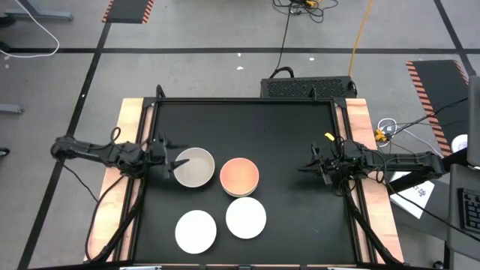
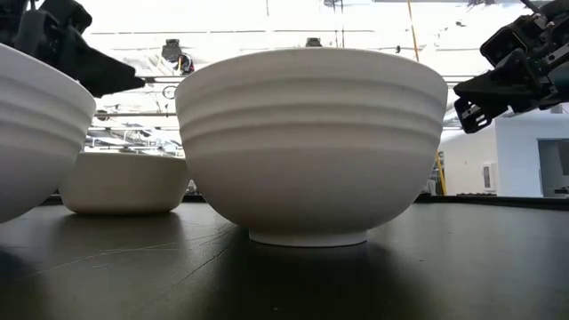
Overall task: Nest bowls inside each other
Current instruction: Stack the right white bowl on top of the orange bowl
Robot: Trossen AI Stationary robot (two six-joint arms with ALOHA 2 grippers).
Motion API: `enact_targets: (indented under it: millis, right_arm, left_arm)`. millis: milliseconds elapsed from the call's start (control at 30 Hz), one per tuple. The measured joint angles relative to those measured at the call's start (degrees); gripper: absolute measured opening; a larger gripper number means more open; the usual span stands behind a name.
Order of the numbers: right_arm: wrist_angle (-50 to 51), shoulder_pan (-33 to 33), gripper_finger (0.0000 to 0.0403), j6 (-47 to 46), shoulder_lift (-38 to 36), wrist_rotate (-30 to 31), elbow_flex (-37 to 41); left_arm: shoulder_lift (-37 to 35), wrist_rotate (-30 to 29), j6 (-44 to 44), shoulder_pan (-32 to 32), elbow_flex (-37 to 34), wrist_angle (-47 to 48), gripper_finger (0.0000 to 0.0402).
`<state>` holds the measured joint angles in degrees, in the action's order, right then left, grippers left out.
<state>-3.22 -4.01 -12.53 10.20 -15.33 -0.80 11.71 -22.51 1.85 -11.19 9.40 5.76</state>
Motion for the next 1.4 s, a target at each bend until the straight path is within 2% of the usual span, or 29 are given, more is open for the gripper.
enact_targets:
  millis: [233, 600, 867, 1100, 1267, 1400]
  right_arm:
    - [0.0, 0.0, 0.0000, -0.2, 0.0, 0.0, 0.0]
    - [-0.1, 0.0, 0.0000, 0.1, 0.0, 0.0, 0.0]
    - [-3.1, 0.0, 0.0000, 1.5, 0.0, -0.3, 0.0]
    - [-12.1, 0.1, 0.0000, 4.7, 0.0, -7.7, -0.4]
    - [-12.5, 0.1, 0.0004, 5.1, 0.1, -8.7, -3.1]
    - [-12.9, 0.1, 0.0026, 4.7, 0.8, -8.7, -7.1]
  left_arm:
    - [-3.5, 2.0, 1.0, 0.0, -2.2, 1.1, 0.0266]
    - [-7.6, 18.0, -2.5, -0.1, -2.2, 5.4, 0.0266]
    - [-7.7, 16.0, -2.5, 0.0, -2.2, 7.9, 0.0266]
    - [-7.7, 16.0, -2.9, 0.0, -2.2, 7.8, 0.0266]
    - [-7.7, 15.9, -3.1, 0.0, -2.2, 7.8, 0.0266]
    - [-7.7, 15.4, -3.1, 0.0, -2.2, 7.8, 0.0266]
